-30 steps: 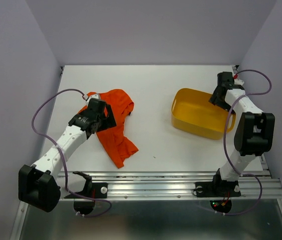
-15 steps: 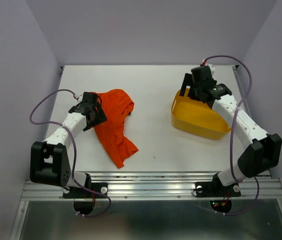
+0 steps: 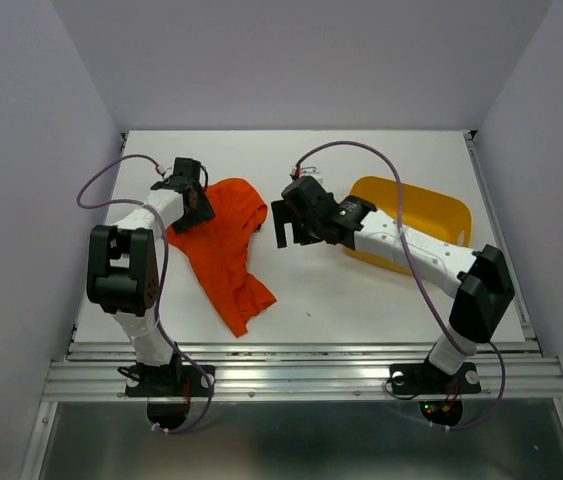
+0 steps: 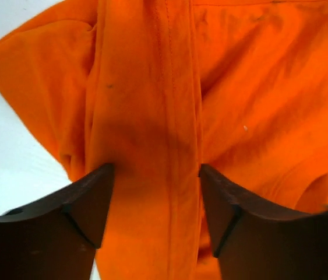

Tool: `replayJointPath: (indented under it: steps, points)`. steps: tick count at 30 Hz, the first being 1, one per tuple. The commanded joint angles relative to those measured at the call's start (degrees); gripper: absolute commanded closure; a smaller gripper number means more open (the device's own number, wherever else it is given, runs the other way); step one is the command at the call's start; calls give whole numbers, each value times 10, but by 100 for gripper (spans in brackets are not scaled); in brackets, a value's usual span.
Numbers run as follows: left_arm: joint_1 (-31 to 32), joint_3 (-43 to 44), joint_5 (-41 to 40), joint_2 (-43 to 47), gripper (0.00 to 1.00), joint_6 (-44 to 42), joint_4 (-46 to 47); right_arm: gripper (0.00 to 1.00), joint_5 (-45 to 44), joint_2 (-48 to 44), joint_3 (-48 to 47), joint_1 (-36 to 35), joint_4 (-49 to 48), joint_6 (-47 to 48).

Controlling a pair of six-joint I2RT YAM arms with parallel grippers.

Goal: Roll the t-shirts
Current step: Flatten out the T-shirt at the center of the board.

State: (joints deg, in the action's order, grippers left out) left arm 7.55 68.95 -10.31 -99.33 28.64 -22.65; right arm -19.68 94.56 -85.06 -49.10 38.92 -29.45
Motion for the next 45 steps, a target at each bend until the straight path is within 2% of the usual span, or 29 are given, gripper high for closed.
replayJointPath:
  steps: [1,4,5,6,12,16,23,25,30,37,42,45]
  points:
    - [1,35,-9,-38,33,-11,-12,0,19,33,-13,6,-14,-12]
    - [1,46,-6,-61,66,-20,-20,0,9,73,-21,6,-18,-8]
    - [1,50,-4,-63,92,-24,-22,0,1,81,-24,6,-15,-6]
    - [1,56,-2,-62,100,-27,-30,0,-24,97,-29,6,-12,-6]
    - [1,72,8,3,100,-57,-35,0,-27,104,-15,104,-2,-22]
    - [1,87,33,55,100,-72,-34,0,-33,108,-15,145,-2,-11]
    - [1,125,99,123,100,-84,-34,0,-33,142,-63,152,8,-2]
    - [1,139,127,145,100,-89,-43,0,-6,154,-89,152,11,-2]
    - [1,137,123,204,100,-98,-62,0,104,170,-110,152,-42,7]
    - [1,112,133,230,100,-97,-71,0,171,298,-246,136,-55,-10]
    - [1,105,148,243,100,-95,-72,0,174,406,-372,136,-48,-43]
    - [1,106,152,244,100,-95,-78,1,188,441,-405,129,-52,-58]
